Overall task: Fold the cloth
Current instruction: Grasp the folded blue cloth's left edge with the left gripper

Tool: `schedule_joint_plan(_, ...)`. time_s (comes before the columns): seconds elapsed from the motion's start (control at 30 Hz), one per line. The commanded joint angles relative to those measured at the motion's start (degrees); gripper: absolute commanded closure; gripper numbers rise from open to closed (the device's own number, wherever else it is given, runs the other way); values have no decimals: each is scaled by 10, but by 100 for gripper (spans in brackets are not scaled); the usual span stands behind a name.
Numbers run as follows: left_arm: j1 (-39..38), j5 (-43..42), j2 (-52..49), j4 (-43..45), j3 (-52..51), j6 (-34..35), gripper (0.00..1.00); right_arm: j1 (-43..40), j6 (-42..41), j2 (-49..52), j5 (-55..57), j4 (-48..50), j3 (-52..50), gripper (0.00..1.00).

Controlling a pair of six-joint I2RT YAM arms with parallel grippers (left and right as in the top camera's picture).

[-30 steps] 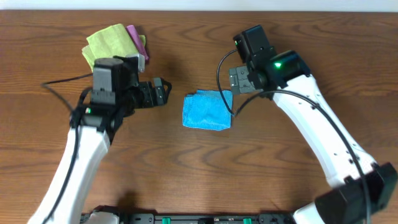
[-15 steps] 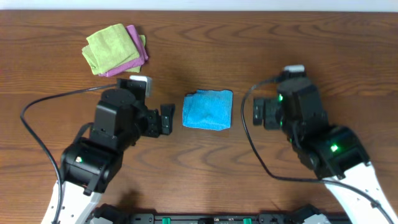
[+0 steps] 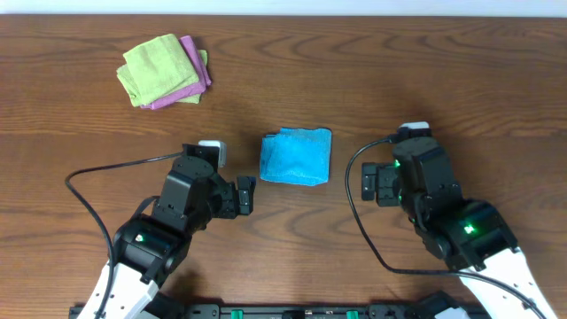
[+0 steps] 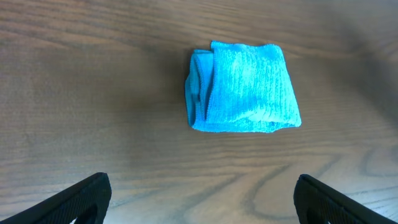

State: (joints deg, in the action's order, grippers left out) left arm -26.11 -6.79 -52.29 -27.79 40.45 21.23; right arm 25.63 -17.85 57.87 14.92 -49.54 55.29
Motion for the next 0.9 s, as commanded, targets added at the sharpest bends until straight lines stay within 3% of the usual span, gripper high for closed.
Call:
schedule_joint_plan(0.0, -3, 10, 6, 9, 1, 6, 5, 2, -12, 4, 1, 2, -3, 1)
schedule_joint_plan(0.43, -2, 8, -10, 37, 1, -1, 5, 2, -12, 5, 0, -2, -3, 1)
schedule_joint_plan(0.87, 4, -69, -238, 187, 1, -5, 2, 2, -12, 5, 0, -2, -3, 1)
